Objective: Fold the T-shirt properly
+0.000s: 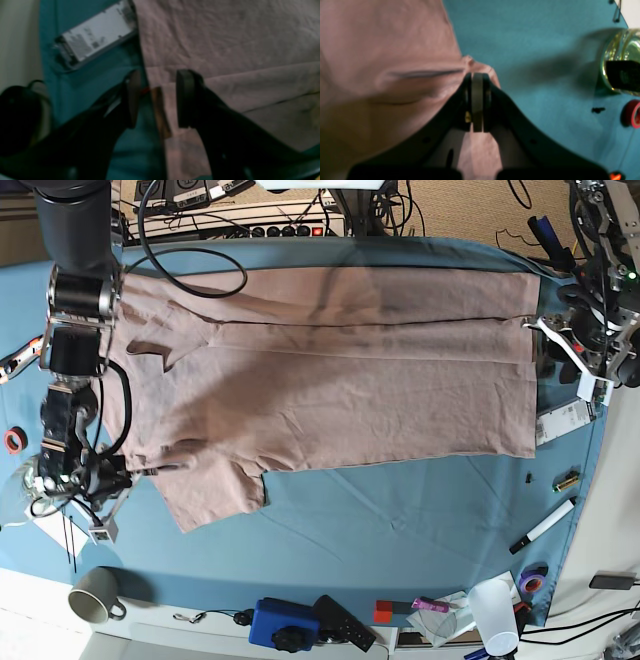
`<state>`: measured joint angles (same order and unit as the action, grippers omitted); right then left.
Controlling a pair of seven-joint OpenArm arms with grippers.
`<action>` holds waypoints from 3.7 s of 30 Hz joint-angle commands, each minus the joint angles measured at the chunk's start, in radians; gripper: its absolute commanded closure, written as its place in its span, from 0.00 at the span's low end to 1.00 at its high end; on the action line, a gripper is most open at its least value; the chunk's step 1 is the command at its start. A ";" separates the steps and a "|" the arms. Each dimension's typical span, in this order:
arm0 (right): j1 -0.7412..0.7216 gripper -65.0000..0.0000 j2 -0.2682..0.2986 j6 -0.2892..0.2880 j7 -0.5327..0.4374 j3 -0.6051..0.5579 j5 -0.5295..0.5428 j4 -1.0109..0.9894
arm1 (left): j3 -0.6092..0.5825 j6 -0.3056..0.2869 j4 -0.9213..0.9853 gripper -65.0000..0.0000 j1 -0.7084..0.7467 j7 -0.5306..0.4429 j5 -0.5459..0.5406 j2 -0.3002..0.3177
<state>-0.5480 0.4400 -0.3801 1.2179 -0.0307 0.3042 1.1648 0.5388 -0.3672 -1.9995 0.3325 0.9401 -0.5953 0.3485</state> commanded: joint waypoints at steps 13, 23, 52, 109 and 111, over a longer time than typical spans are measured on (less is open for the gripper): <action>0.137 1.00 0.130 -0.018 -0.051 0.006 0.077 0.217 | 0.007 0.000 -0.015 0.65 -0.011 -0.023 -0.009 -0.047; 0.129 0.67 0.111 0.024 -0.246 0.006 -0.012 0.207 | 0.007 0.000 -0.015 0.65 -0.011 -0.022 -0.003 -0.047; -0.136 1.00 -0.093 0.015 -0.192 0.005 -0.166 -0.442 | 0.007 0.000 -0.015 0.65 -0.011 -0.021 -0.003 -0.058; -0.261 0.67 0.042 -0.189 0.033 0.006 0.205 -0.295 | 0.007 0.000 -0.015 0.65 -0.016 -0.021 -0.006 -0.058; -0.261 0.67 0.041 -0.188 -0.023 0.006 0.146 -0.295 | 0.007 0.000 -0.015 0.65 -0.016 -0.021 -0.006 -0.058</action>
<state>-0.7704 0.4660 -0.5667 1.2114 -0.0277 0.4362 0.8555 0.5388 -0.3672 -1.9995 0.3206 0.9405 -0.5880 0.2771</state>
